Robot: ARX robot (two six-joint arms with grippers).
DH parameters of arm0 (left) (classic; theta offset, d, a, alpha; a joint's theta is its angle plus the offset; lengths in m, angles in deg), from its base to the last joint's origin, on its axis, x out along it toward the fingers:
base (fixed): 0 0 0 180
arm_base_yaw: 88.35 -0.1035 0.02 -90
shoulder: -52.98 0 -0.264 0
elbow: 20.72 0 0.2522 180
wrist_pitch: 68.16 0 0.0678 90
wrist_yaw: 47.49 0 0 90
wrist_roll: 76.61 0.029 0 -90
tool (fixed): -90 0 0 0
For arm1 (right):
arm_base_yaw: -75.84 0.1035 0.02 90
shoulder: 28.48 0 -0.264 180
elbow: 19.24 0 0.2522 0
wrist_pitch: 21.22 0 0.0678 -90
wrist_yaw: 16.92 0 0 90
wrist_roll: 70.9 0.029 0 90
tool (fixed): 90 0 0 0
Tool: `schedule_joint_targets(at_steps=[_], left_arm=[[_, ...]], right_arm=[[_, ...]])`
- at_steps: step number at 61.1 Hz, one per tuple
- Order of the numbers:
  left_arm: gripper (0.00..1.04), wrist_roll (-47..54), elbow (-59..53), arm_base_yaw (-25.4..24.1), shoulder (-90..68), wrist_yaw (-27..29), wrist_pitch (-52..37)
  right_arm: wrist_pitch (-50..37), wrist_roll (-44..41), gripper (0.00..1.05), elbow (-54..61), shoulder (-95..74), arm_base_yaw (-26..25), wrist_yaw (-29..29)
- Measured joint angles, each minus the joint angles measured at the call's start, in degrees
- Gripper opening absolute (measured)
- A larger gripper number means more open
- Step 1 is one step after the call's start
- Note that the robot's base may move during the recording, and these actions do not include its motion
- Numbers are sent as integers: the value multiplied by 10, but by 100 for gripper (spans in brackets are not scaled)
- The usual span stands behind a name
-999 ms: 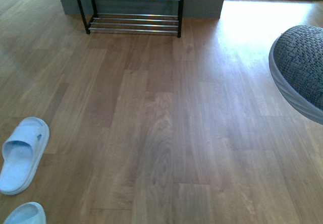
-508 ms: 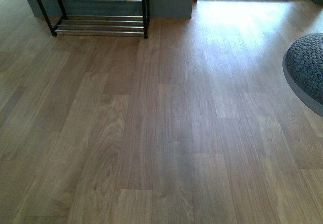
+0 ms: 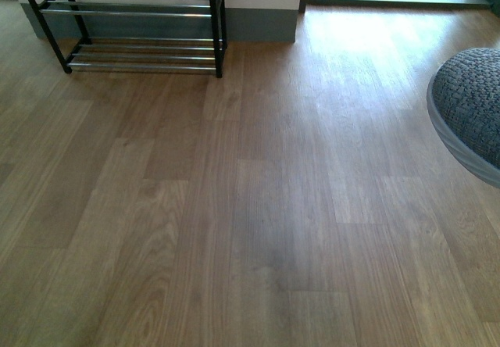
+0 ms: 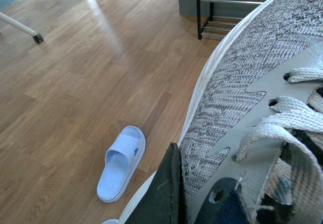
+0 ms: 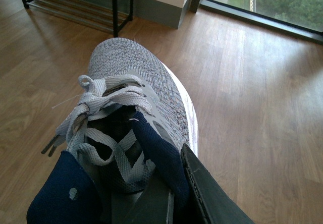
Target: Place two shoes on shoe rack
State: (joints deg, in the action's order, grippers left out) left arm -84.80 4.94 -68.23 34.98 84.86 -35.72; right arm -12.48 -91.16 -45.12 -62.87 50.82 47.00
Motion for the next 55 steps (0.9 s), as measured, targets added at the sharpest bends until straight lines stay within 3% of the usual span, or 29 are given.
schedule_joint_targets(at_steps=[55], left_arm=[[2,0,0,0,0,1,0]], right_arm=[[0,0,1,0,0,0,-1]])
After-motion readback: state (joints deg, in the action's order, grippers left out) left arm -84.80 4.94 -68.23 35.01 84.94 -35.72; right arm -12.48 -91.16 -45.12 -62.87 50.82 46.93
